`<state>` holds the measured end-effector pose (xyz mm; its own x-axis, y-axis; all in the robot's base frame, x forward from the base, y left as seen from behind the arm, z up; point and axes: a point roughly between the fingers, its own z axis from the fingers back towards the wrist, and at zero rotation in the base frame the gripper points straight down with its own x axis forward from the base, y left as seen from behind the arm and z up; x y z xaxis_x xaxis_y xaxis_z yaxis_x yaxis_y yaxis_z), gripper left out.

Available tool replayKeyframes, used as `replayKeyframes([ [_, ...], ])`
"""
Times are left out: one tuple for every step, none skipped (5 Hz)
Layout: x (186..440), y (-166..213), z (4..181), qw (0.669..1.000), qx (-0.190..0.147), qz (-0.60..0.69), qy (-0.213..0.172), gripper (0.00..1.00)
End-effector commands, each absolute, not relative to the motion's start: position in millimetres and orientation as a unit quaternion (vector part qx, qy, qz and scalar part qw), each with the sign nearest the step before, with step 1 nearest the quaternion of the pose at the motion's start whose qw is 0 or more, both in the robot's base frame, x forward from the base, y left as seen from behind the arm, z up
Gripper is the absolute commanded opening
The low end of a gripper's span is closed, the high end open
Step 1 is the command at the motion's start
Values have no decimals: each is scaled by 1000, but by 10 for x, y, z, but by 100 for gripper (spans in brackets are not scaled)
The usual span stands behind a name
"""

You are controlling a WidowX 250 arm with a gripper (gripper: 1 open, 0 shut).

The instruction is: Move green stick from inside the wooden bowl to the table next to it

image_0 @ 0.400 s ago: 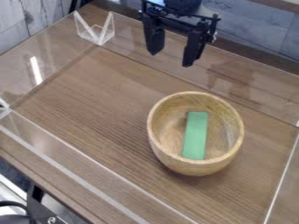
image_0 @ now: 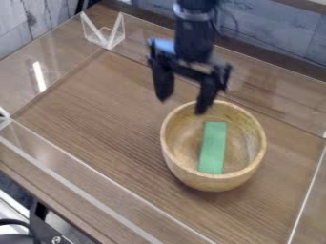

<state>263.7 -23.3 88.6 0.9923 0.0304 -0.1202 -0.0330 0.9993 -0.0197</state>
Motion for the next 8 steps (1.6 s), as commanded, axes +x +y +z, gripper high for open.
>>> replayKeyframes([
  [2601, -403, 893, 998, -19, 53, 23, 100],
  [2683, -506, 864, 998, -27, 59, -2, 100],
  [2726, -529, 845, 997, -30, 64, -16, 100],
  [2720, -653, 847, 998, -29, 50, -24, 100],
  [2729, -714, 853, 998, -29, 42, -41, 100],
  [2781, -618, 666, 995, -23, 77, -50, 100],
  [2831, -512, 503, 992, -16, 113, -61, 100],
  [2833, -534, 553, 992, -16, 100, -69, 100],
])
